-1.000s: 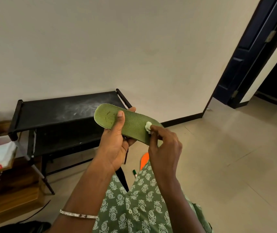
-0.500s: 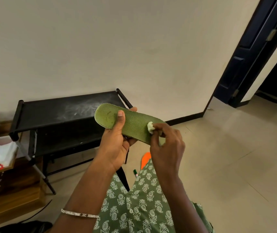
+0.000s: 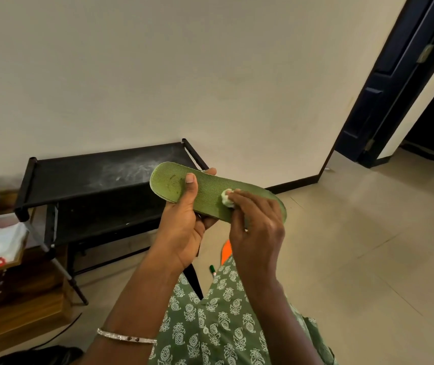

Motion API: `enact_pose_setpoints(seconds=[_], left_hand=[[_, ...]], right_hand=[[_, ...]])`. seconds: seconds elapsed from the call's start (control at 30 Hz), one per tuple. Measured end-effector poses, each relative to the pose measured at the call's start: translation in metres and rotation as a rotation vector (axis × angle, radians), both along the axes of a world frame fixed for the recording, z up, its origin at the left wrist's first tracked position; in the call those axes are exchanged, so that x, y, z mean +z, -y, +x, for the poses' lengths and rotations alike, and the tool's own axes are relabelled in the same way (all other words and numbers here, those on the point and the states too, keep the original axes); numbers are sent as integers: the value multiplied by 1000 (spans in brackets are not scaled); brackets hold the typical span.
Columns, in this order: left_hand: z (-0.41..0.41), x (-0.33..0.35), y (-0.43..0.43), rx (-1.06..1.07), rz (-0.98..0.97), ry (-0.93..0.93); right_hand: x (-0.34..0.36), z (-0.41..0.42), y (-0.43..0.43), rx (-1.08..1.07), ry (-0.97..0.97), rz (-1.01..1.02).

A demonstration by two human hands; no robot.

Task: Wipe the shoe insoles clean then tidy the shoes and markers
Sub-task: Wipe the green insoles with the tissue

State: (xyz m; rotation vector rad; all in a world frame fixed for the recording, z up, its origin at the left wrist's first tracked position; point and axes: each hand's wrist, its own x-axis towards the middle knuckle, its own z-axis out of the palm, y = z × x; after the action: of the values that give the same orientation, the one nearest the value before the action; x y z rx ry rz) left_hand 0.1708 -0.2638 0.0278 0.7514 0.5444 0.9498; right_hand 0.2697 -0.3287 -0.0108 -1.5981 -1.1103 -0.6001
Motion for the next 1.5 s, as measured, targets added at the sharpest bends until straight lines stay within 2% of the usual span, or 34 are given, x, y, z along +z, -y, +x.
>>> enact_pose_setpoints(seconds=[0.13, 0.3, 0.47, 0.7, 1.0, 1.23, 1.5], left_hand=[[-1, 2, -1, -17, 6, 13], [1, 0, -1, 22, 28, -23], [-1, -1, -1, 22, 6, -13], [-2, 1, -1, 0, -6, 27], [-2, 0, 2, 35, -12, -9], [-4, 2, -2, 17, -10, 18], [3, -1, 6, 50, -6, -16]], right_hand=[[-2, 7, 1, -53, -100, -40], [5, -24, -2, 35, -2, -20], [4, -32, -3, 97, 74, -91], [5, 0, 1, -29, -89, -69], [8, -34, -1, 94, 79, -117], [2, 6, 1, -22, -77, -107], [14, -37, -2, 84, 107, -74]])
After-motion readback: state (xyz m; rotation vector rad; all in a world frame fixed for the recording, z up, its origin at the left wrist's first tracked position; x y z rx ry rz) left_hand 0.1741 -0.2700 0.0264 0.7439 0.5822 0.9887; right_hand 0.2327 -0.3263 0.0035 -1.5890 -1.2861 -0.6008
